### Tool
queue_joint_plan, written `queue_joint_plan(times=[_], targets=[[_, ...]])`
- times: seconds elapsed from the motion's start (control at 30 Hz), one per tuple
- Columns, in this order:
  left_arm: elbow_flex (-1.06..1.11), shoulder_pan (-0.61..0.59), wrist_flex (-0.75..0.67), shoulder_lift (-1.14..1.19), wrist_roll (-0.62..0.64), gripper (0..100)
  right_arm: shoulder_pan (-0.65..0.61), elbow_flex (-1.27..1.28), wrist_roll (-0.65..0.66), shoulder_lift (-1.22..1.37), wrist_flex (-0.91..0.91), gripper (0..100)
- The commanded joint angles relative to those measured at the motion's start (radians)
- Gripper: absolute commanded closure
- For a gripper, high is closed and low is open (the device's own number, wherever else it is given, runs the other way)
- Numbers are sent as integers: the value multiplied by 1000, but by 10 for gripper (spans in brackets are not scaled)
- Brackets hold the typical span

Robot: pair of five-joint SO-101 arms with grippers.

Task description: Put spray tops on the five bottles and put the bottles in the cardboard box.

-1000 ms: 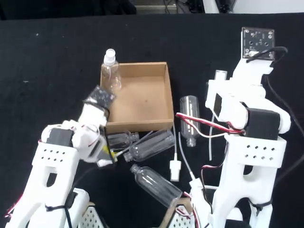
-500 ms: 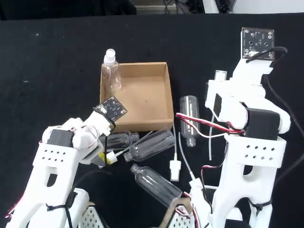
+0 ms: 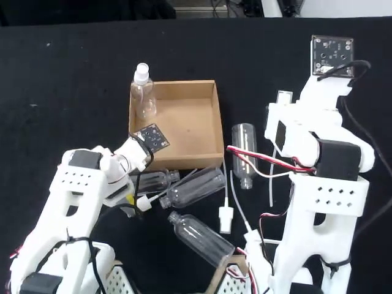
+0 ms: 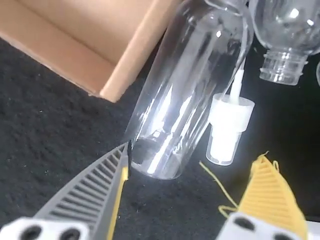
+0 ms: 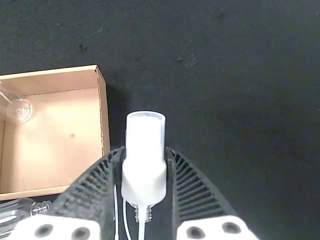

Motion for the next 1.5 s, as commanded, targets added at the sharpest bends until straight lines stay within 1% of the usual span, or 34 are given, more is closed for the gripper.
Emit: queue_joint_plan(times=[0.0,0.17,0.47,0.63,0.93,1.13,1.47], targets=[[-39,-4,-5,11,-72,712,-12,-4,-8,-31,-20,987],[-4,-12,-121,-2,-77,712,-14,28,-3,-35,-31,987],[45,-12,-198,0,-83,712,-14,59,-2,-35,-63,987],[85,-5,-195,-2,-84,712,-14,61,-2,-35,-63,987],[90,2,-192,-2,-84,712,-14,61,-2,-33,-63,987],[97,50,-157,-2,-84,712,-14,61,-2,-31,-63,987],[94,42,-155,-2,-86,712,-14,61,-2,-31,-63,987]])
